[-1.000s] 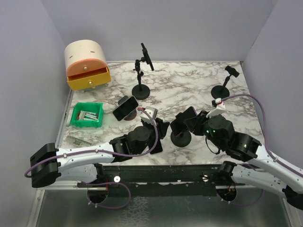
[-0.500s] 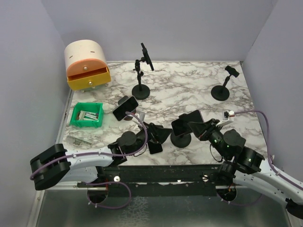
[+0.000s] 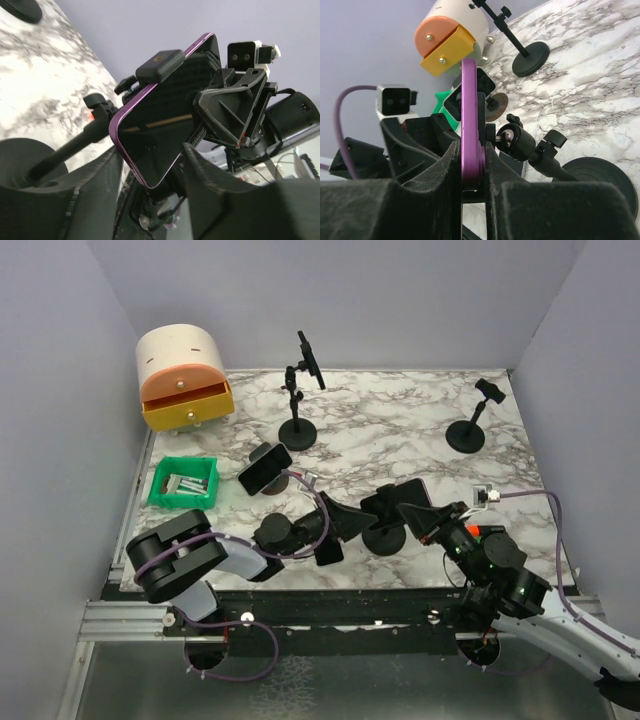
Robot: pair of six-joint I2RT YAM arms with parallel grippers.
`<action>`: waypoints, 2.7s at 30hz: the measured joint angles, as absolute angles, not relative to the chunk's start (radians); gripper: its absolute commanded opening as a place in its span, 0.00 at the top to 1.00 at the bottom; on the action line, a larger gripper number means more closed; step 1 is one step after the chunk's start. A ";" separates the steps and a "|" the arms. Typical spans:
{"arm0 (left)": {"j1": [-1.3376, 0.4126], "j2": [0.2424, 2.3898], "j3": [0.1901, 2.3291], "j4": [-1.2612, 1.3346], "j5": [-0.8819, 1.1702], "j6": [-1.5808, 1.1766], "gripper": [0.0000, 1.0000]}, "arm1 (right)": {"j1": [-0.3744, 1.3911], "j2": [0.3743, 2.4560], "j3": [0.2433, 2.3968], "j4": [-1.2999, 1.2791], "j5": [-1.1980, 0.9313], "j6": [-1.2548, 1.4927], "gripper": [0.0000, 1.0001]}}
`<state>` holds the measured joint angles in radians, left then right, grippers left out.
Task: Remove the phone from the phone stand
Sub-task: Adjust the phone stand with the phone at the center of the board.
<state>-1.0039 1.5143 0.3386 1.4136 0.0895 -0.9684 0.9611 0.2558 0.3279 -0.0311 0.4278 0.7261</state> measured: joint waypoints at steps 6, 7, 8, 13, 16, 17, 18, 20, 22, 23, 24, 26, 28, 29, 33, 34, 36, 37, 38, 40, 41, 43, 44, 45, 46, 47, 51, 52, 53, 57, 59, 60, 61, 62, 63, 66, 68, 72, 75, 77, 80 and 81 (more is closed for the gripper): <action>-0.994 1.613 0.354 1.465 0.168 -1.043 0.70 | 0.961 0.187 0.271 0.013 0.420 0.710 1.00; -0.992 1.615 0.359 1.470 0.178 -1.053 0.76 | 0.961 0.184 0.269 0.016 0.419 0.707 1.00; -0.990 1.615 0.365 1.471 0.185 -1.055 0.82 | 0.961 0.182 0.266 0.020 0.417 0.706 1.00; -0.971 1.614 0.371 1.480 0.211 -1.089 1.00 | 0.958 0.178 0.266 0.035 0.411 0.706 0.79; -0.965 1.601 0.371 1.478 0.228 -1.086 1.00 | 0.958 0.181 0.287 0.004 0.405 0.698 0.36; -0.961 1.585 0.371 1.472 0.238 -1.071 1.00 | 0.958 0.187 0.306 -0.026 0.402 0.692 0.28; -0.960 1.568 0.371 1.460 0.242 -1.057 1.00 | 0.958 0.199 0.330 -0.067 0.402 0.683 0.23; -0.952 1.501 0.373 1.396 0.256 -1.011 1.00 | 0.958 0.231 0.393 -0.152 0.400 0.656 0.16; -0.944 1.433 0.385 1.305 0.269 -0.960 1.00 | 0.958 0.266 0.471 -0.242 0.402 0.630 0.14; -0.942 1.393 0.398 1.249 0.278 -0.928 1.00 | 0.958 0.282 0.508 -0.287 0.402 0.616 0.14; -0.942 1.369 0.406 1.221 0.285 -0.911 1.00 | 0.958 0.298 0.543 -0.330 0.403 0.601 0.14; -0.939 1.317 0.436 1.127 0.308 -0.858 1.00 | 0.958 0.319 0.607 -0.404 0.405 0.569 0.14; -0.932 1.287 0.476 1.028 0.337 -0.802 1.00 | 0.958 0.329 0.661 -0.459 0.407 0.527 0.14; -0.929 1.280 0.497 0.987 0.352 -0.778 1.00 | 0.958 0.334 0.688 -0.484 0.407 0.504 0.14; -0.915 1.275 0.604 0.788 0.422 -0.651 1.00 | 0.958 0.378 0.791 -0.561 0.402 0.398 0.16; -0.910 1.275 0.627 0.751 0.440 -0.619 1.00 | 0.957 0.398 0.816 -0.578 0.396 0.369 0.17; -0.899 1.275 0.670 0.676 0.485 -0.553 1.00 | 0.955 0.443 0.857 -0.602 0.382 0.312 0.18; -0.894 1.275 0.688 0.639 0.504 -0.526 1.00 | 0.954 0.467 0.877 -0.616 0.376 0.284 0.18; -0.887 1.275 0.712 0.588 0.527 -0.493 1.00 | 0.953 0.492 0.896 -0.632 0.371 0.255 0.18; -0.881 1.275 0.749 0.508 0.559 -0.445 1.00 | 0.952 0.533 0.928 -0.659 0.363 0.205 0.18; -0.878 1.275 0.772 0.462 0.574 -0.415 1.00 | 0.952 0.550 0.943 -0.675 0.359 0.185 0.17; -0.876 1.275 0.813 0.385 0.595 -0.360 1.00 | 0.950 0.577 0.974 -0.710 0.353 0.149 0.16; -0.876 1.274 0.830 0.356 0.598 -0.337 1.00 | 0.950 0.588 0.992 -0.727 0.349 0.135 0.15; -0.876 1.274 0.842 0.333 0.599 -0.317 1.00 | 0.950 0.599 1.013 -0.744 0.346 0.122 0.15; -0.876 1.274 0.854 0.308 0.599 -0.292 1.00 | 0.950 0.610 1.035 -0.758 0.340 0.110 0.15; -0.876 1.274 0.860 0.294 0.599 -0.276 1.00 | 0.950 0.621 1.060 -0.768 0.332 0.099 0.14; -0.876 1.274 0.862 0.246 0.593 -0.217 1.00 | 0.955 0.658 1.139 -0.796 0.289 0.066 0.08; -0.876 1.274 0.862 0.236 0.590 -0.210 1.00 | 0.955 0.663 1.147 -0.800 0.279 0.059 0.08; -0.874 1.274 0.862 0.230 0.591 -0.206 1.00 | 0.956 0.665 1.148 -0.804 0.270 0.049 0.08; -0.868 1.278 0.895 0.200 0.596 -0.190 1.00 | 0.956 0.666 1.133 -0.805 0.221 -0.006 0.08; -0.868 1.286 0.912 0.181 0.602 -0.183 1.00 | 0.956 0.667 1.117 -0.792 0.200 -0.034 0.08; -0.868 1.290 0.919 0.175 0.603 -0.181 1.00 | 0.956 0.672 1.110 -0.785 0.191 -0.048 0.09; -0.868 1.294 0.925 0.170 0.603 -0.179 1.00 | 0.956 0.680 1.107 -0.781 0.184 -0.060 0.09; -0.868 1.296 0.926 0.168 0.603 -0.177 1.00 | 0.956 0.691 1.105 -0.775 0.178 -0.071 0.08; -0.868 1.297 0.926 0.167 0.603 -0.175 1.00 | 0.956 0.705 1.102 -0.765 0.173 -0.081 0.08; -0.867 1.297 0.926 0.166 0.603 -0.174 1.00 | 0.956 0.757 1.086 -0.731 0.150 -0.099 0.05; -0.863 1.297 0.926 0.166 0.603 -0.175 1.00 | 0.956 0.789 1.076 -0.717 0.138 -0.107 0.04; -0.844 1.304 0.937 0.166 0.602 -0.190 1.00 | 0.956 0.842 1.053 -0.688 0.134 -0.129 0.02; -0.826 1.322 0.956 0.167 0.598 -0.222 1.00 | 0.956 0.852 1.040 -0.670 0.141 -0.152 0.00; -0.817 1.332 0.964 0.168 0.597 -0.244 1.00 | 0.956 0.860 1.037 -0.654 0.152 -0.170 0.00; -0.810 1.348 0.981 0.169 0.594 -0.290 1.00 | 0.957 0.876 1.036 -0.628 0.174 -0.197 0.00; -0.807 1.358 0.989 0.169 0.594 -0.312 1.00 | 0.958 0.881 1.035 -0.618 0.183 -0.206 0.00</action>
<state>-0.8070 1.3579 0.9890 0.1688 0.5938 -0.3122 0.9581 0.8814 1.0348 -0.6178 0.1833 -0.2062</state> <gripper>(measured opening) 0.110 0.995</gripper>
